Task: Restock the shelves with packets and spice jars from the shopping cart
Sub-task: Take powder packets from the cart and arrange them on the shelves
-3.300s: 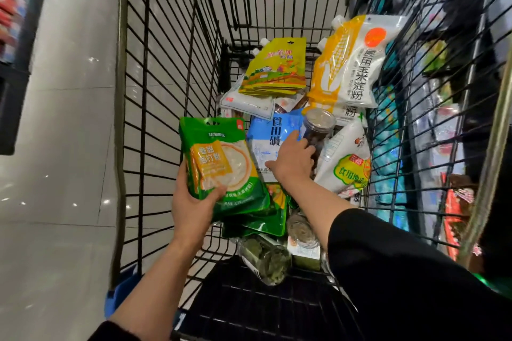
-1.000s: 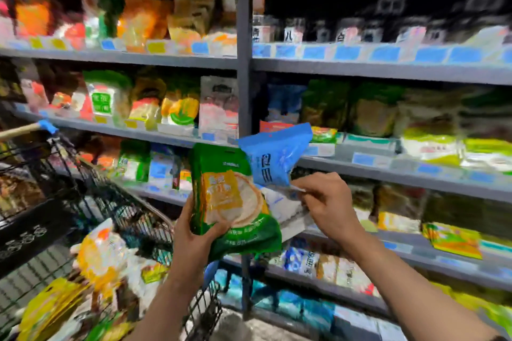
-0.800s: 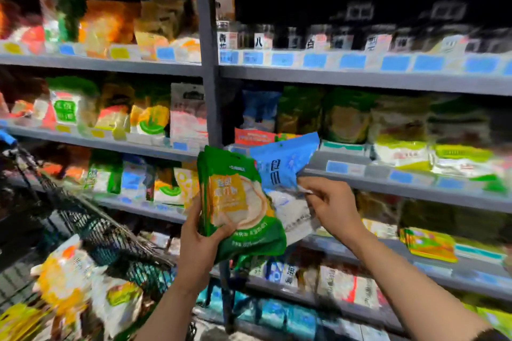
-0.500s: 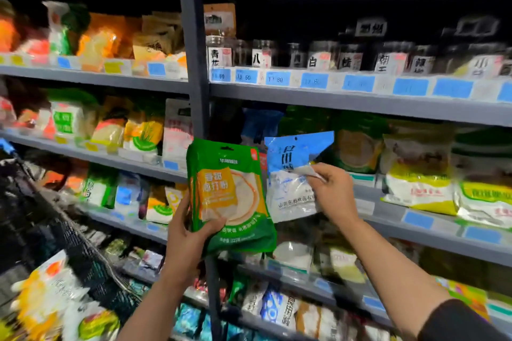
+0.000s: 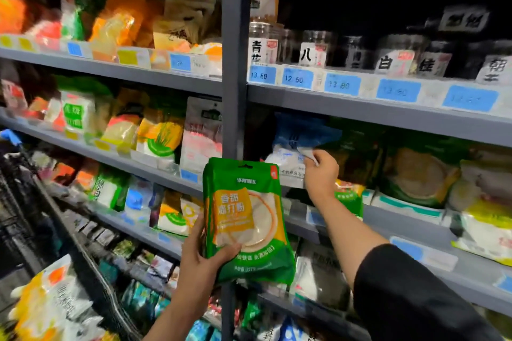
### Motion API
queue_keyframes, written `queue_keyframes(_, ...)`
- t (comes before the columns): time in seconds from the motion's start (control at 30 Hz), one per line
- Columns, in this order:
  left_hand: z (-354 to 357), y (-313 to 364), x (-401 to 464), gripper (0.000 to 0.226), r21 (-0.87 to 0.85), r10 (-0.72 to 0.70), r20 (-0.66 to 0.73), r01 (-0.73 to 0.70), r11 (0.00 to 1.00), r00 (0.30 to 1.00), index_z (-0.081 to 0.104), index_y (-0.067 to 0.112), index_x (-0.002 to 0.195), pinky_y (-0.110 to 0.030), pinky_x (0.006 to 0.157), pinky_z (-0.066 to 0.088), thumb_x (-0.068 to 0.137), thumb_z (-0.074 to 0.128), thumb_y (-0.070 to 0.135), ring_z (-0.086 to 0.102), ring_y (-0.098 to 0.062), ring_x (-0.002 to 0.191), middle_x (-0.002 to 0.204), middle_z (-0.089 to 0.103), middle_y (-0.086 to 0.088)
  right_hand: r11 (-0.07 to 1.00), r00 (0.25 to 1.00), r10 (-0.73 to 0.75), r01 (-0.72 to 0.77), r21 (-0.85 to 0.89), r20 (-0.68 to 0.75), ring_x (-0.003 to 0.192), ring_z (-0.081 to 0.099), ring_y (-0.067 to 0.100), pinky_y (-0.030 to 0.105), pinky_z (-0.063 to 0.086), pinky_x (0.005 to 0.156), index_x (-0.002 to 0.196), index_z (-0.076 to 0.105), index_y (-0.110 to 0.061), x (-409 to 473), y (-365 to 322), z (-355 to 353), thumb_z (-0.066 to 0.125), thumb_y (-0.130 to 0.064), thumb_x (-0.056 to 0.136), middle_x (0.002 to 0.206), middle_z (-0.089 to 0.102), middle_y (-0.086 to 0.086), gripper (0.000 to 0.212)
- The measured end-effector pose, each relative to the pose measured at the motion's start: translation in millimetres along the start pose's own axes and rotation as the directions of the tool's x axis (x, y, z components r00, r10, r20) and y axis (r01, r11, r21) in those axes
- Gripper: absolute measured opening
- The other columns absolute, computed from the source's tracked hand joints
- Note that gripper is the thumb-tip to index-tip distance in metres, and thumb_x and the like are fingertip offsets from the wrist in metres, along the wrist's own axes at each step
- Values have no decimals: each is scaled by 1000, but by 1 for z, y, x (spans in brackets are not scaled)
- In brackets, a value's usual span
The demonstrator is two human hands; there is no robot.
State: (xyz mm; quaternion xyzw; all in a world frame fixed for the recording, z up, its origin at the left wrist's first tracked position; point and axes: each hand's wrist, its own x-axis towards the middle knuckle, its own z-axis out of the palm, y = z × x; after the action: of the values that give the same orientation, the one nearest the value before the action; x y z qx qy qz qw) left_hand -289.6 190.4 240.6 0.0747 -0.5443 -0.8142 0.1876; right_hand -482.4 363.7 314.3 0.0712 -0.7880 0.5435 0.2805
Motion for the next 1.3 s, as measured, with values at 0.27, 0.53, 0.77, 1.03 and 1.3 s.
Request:
queue_keyframes(0.27,-13,-20,15,93,21,-51,88,49,999,995,52,45,128,-54,94,51,49,95,19,60,-28,119,135,57,-1,873,942,325,-265,-410,85,101,59,37,36,44,73,101,50,3,2,-2,19,72,-12,76,109,60,22,36)
queue_keyframes(0.53,-10,-31,16,93,30,-102,123,99,995,987,47,32,136,-35,70,59,58,85,1,71,-21,98,119,67,-3,870,968,236,-173,-461,82,102,55,34,33,37,71,106,49,-1,2,2,25,69,-6,81,110,57,18,32)
queue_keyframes(0.77,-7,-26,11,93,3,-104,137,105,994,985,51,27,134,-37,73,59,50,87,10,69,-28,101,118,68,-7,719,936,326,-152,-678,135,114,54,37,40,47,88,122,48,-1,6,-8,30,53,-2,90,124,53,20,33)
queue_keyframes(1.03,0,-20,1,85,-30,-102,121,107,994,987,49,31,135,-42,79,58,59,75,2,68,-28,104,118,69,-4,466,853,-10,465,-752,522,130,30,38,43,40,93,149,5,-41,-8,-5,0,50,-6,91,149,22,17,82)
queue_keyframes(1.3,-7,-23,-4,89,-29,-118,76,120,992,990,54,43,121,-47,87,54,49,89,5,66,-26,106,119,67,1,237,664,261,660,-713,701,145,8,35,51,18,112,144,-2,-55,14,4,18,45,-18,96,160,-7,2,76)
